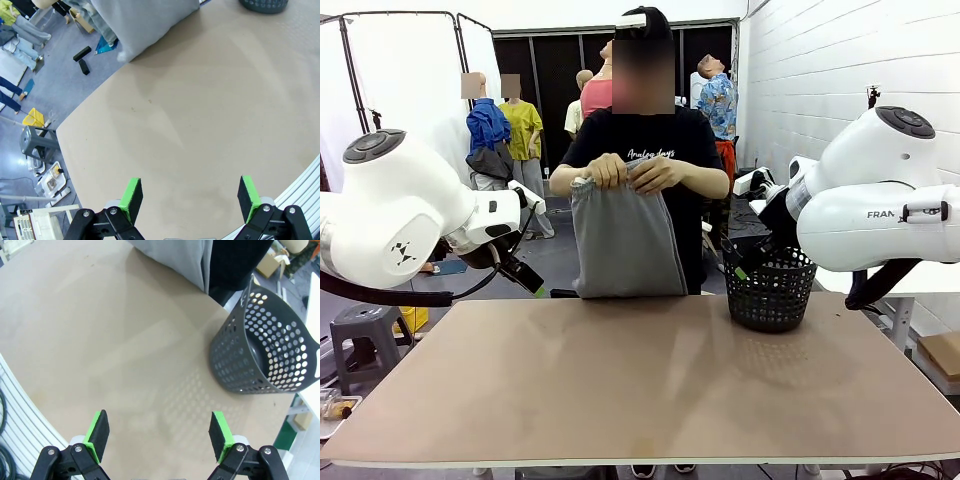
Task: Fold the training pants.
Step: Grab both ends of the Training pants handed by a person.
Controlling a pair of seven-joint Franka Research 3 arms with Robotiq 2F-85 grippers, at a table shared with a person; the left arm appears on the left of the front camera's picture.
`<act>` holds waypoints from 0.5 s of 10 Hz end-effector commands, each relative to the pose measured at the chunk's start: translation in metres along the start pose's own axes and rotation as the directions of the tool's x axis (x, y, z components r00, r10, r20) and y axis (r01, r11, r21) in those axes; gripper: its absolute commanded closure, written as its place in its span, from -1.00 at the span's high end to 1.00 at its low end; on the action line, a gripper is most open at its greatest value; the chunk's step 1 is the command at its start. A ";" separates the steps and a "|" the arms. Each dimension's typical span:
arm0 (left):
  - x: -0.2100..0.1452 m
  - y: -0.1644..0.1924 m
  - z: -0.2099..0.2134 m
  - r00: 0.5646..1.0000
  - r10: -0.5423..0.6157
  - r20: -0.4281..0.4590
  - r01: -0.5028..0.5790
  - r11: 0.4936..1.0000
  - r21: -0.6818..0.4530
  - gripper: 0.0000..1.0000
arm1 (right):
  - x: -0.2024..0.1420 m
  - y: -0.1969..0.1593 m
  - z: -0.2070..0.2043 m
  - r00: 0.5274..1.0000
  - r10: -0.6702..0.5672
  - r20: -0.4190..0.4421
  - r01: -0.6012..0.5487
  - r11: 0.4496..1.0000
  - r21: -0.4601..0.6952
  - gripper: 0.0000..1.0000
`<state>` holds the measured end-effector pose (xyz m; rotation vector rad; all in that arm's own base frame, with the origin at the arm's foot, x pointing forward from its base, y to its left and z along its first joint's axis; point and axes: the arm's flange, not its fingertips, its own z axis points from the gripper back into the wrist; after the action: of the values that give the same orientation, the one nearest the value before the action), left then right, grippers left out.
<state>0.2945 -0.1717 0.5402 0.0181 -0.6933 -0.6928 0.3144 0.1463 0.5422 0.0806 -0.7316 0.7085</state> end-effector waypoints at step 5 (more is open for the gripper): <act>0.000 0.001 0.001 1.000 -0.011 0.003 0.011 1.000 0.000 1.00 | 0.000 0.000 0.000 1.000 -0.001 0.001 0.001 1.000 0.003 1.00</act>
<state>0.2945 -0.1717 0.5402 0.0181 -0.6933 -0.6928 0.3144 0.1463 0.5422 0.0806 -0.7316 0.7085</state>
